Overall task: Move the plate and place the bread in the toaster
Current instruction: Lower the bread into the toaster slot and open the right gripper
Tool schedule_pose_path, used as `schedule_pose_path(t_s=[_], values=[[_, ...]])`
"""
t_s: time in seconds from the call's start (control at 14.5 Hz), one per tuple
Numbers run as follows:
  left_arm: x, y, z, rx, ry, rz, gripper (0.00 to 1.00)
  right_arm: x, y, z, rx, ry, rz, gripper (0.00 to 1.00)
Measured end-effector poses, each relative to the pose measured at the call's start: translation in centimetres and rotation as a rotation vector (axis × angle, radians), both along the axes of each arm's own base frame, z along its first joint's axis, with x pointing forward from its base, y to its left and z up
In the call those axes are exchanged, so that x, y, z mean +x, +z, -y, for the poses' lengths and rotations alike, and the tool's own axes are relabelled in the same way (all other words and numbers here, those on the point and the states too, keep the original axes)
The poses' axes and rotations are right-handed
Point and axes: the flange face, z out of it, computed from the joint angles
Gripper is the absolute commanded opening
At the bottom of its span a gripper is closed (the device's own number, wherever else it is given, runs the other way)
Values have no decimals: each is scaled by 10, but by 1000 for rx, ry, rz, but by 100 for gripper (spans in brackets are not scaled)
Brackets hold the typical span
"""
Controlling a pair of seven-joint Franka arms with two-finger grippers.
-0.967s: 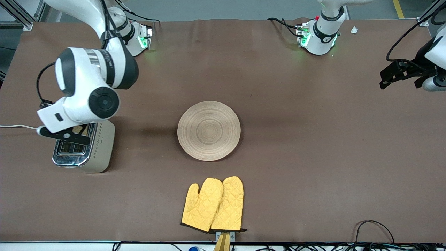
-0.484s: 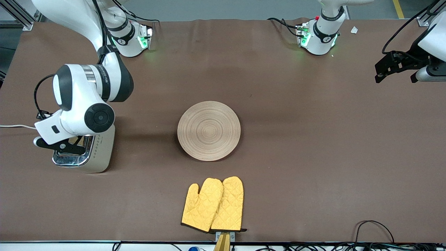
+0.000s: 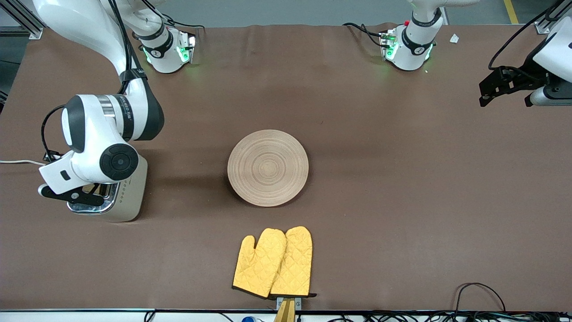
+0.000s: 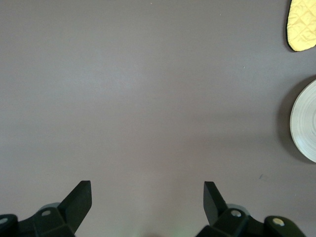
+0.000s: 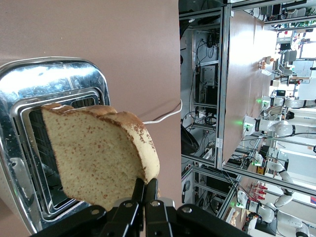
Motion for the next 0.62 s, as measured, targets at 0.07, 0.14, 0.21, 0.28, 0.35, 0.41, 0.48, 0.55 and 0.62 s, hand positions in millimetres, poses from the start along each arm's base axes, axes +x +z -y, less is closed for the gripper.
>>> schedule_pose_path(t_s=[0.07,0.14,0.21,0.28,0.35,0.41,0.48,0.55,0.62], values=[[0,0,0,0,1,0,100,0,0,1,0,-1,-1,0],[0,0,-1,0,2,0,100,0,-1,1,0,-1,-1,0],[0,0,-1,0,2,0,100,0,-1,0,0,-1,-2,1],[0,0,-1,0,2,0,100,0,-2,0,0,-1,-3,1],[0,0,-1,0,2,0,100,0,-2,0,-1,0,-4,1],[0,0,-1,0,2,0,100,0,-3,0,-1,0,-5,1],[0,0,-1,0,2,0,100,1,-5,0,-2,0,-8,1],[0,0,-1,0,2,0,100,1,-8,0,-3,-1,-14,1],[0,0,-1,0,1,0,100,1,-12,0,-6,-1,-21,1]])
